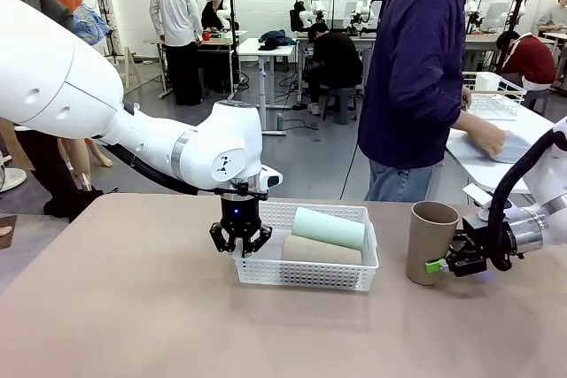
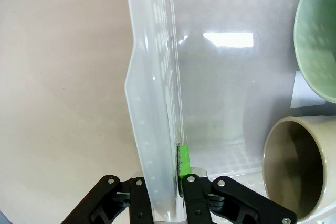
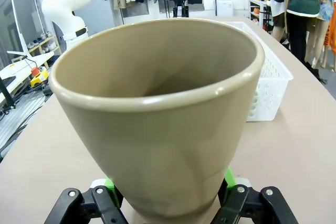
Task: Clean and organize the cups into the basket.
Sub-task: Pick up the Reusable plastic cup from the right side of the table and stack it inside the Organizing basket in the center of the table.
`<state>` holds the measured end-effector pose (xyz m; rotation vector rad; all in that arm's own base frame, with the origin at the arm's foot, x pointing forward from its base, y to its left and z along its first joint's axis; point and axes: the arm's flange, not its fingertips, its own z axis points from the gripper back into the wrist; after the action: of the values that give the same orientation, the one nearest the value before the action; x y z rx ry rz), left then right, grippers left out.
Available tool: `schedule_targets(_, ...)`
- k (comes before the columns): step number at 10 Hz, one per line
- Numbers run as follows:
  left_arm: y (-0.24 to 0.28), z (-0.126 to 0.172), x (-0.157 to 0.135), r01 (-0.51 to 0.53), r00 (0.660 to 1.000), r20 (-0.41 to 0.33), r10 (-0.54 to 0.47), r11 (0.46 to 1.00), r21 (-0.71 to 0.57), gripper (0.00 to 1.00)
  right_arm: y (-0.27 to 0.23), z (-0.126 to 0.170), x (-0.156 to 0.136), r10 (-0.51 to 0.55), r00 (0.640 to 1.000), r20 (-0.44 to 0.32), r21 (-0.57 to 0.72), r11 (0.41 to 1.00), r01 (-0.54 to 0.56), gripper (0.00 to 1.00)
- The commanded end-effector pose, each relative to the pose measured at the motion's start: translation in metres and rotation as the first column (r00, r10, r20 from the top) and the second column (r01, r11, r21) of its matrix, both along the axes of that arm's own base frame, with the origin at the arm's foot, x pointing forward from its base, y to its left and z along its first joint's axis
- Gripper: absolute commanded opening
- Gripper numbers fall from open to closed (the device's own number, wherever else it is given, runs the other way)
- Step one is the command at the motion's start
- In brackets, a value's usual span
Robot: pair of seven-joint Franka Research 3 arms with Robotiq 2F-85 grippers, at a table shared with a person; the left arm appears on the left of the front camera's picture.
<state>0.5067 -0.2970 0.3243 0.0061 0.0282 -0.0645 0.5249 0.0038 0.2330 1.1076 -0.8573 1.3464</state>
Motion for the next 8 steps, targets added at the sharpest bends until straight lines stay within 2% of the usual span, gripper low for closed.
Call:
schedule_targets(1,0.002,-0.001,-0.002,0.010,1.000,-0.003,-0.010,1.000,0.005,0.00,0.000,0.002,0.002,-0.032,0.999,0.014,0.028,0.999,0.032,0.23)
schedule_targets(2,0.002,-0.001,-0.002,0.010,1.000,-0.003,-0.010,1.000,0.005,0.00,0.004,0.018,0.003,-0.121,0.990,-0.072,0.008,0.992,0.122,0.23)
schedule_targets(3,0.002,-0.001,-0.002,0.010,1.000,-0.003,-0.010,1.000,0.005,0.00,0.009,0.051,-0.002,-0.175,0.971,-0.160,-0.003,0.984,0.177,0.23)
schedule_targets(4,0.002,-0.001,-0.002,0.010,1.000,-0.003,-0.010,1.000,0.005,0.00,0.013,0.086,-0.009,-0.216,0.965,-0.146,-0.038,0.976,0.213,0.23)
schedule_targets(5,0.002,-0.001,-0.002,0.010,1.000,-0.003,-0.010,1.000,0.005,0.00,0.022,0.123,-0.017,-0.237,0.957,-0.168,-0.058,0.971,0.231,0.23)
schedule_targets(6,0.002,-0.001,-0.002,0.010,1.000,-0.003,-0.010,1.000,0.005,0.00,0.033,0.155,-0.027,-0.250,0.958,-0.140,-0.072,0.968,0.242,0.23)
schedule_targets(7,0.002,-0.001,-0.002,0.010,1.000,-0.003,-0.010,1.000,0.005,0.00,0.043,0.182,-0.037,-0.255,0.960,-0.115,-0.079,0.966,0.247,0.23)
schedule_targets(8,0.002,-0.001,-0.002,0.010,1.000,-0.003,-0.010,1.000,0.005,0.00,0.048,0.197,-0.042,-0.251,0.962,-0.108,-0.083,0.966,0.243,0.23)
